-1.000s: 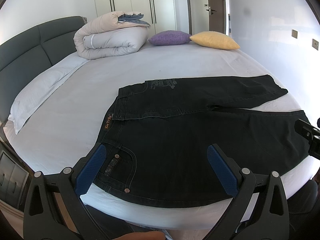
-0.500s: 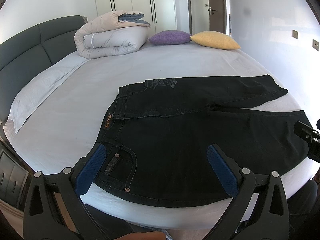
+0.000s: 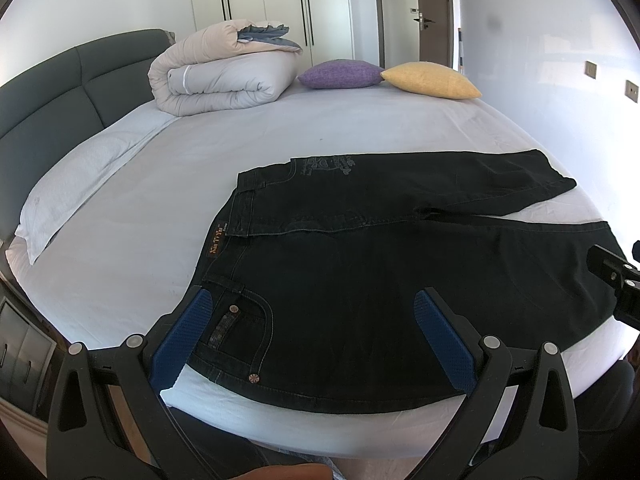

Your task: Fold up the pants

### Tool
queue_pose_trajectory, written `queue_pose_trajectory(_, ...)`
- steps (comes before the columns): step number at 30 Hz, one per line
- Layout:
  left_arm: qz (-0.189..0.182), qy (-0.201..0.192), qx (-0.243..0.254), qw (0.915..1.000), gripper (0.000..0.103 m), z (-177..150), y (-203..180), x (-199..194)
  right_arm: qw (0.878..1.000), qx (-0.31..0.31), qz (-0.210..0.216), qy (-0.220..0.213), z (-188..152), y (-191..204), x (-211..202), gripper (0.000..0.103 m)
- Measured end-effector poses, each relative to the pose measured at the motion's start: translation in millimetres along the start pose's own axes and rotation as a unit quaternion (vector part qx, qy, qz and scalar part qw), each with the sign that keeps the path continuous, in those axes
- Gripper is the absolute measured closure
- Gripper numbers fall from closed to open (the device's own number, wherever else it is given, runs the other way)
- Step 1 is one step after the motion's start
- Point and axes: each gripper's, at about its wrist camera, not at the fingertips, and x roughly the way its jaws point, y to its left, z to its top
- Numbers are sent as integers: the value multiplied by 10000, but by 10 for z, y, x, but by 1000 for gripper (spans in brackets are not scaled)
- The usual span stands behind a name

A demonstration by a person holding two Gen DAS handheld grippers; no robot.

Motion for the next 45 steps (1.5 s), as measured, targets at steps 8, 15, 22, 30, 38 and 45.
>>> queue_pose_trajectory(8,-12,20,-24,10000,0,-59,5,36,10000,-10,-2,13,-4,16,10,0)
queue_pose_trajectory(15,-71,59,-76,9999,0,-75,17,61,10000,-20,5,20,-20,30,16,0)
queue_pose_trajectory(22,-128,153,-102,9997,0,-21,38,150,9999,-46,4,92,-29,58,68,0)
queue_pose_trajectory(30,-247,365,-176,9989,0,-16,56,279,9997,-73,51,208,-16,75,157,0)
queue_pose_trajectory(38,-463,594,22,9972,0,-83,48,588,9984,-282,385,294,100,106,369,0)
queue_pose_trajectory(45,-818,558,-74,9951,0,107,304,1054,9893,-866,1165,152,441,189,790,0)
